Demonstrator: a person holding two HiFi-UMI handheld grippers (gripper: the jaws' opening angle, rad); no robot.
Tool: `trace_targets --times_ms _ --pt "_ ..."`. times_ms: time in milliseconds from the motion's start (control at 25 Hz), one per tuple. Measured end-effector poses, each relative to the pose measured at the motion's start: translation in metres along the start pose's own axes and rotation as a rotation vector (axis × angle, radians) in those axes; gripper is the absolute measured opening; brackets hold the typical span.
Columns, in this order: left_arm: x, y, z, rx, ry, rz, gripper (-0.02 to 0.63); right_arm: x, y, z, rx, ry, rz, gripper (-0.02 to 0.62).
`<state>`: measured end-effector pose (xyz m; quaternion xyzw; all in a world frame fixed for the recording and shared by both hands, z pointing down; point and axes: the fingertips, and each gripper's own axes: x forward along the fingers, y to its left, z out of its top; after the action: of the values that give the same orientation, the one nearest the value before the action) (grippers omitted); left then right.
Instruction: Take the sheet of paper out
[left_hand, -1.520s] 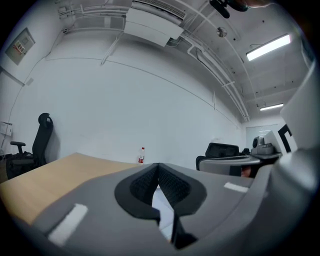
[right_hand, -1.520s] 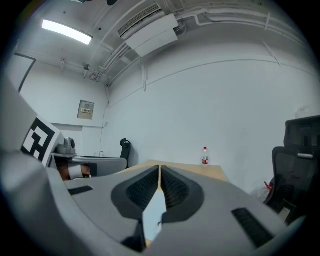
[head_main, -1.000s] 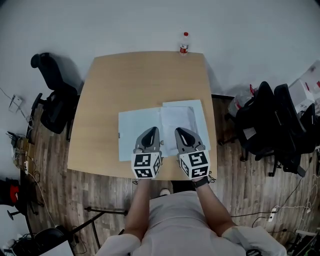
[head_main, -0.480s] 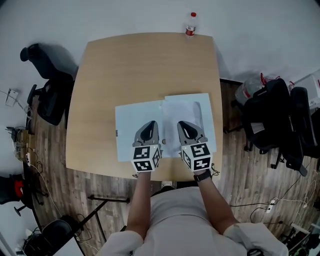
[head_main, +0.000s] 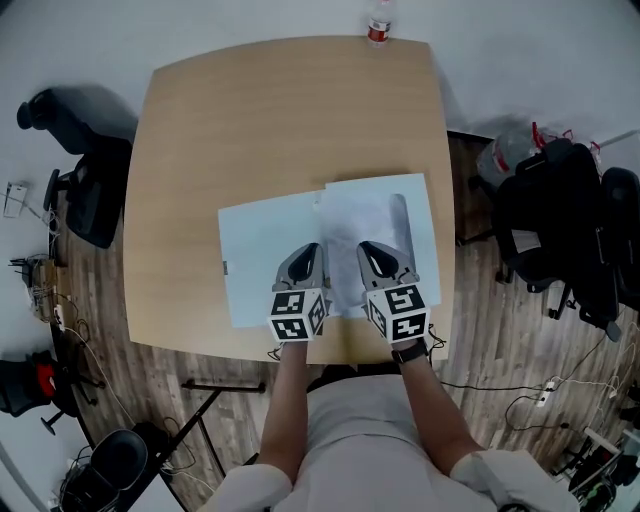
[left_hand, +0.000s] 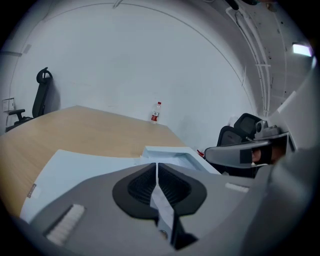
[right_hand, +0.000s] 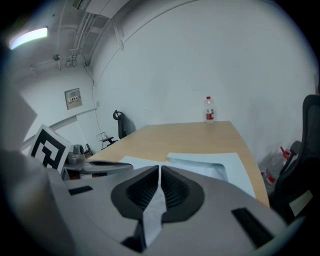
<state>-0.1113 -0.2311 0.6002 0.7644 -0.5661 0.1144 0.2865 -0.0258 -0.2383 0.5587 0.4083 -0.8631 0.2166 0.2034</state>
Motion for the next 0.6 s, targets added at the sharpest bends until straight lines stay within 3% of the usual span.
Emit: trace_targets --times_ms 600 --pt "0.035 0.004 -0.045 -0.079 0.167 -0.077 0.046 0.012 -0.011 -0.019 0.03 0.05 0.002 0.02"
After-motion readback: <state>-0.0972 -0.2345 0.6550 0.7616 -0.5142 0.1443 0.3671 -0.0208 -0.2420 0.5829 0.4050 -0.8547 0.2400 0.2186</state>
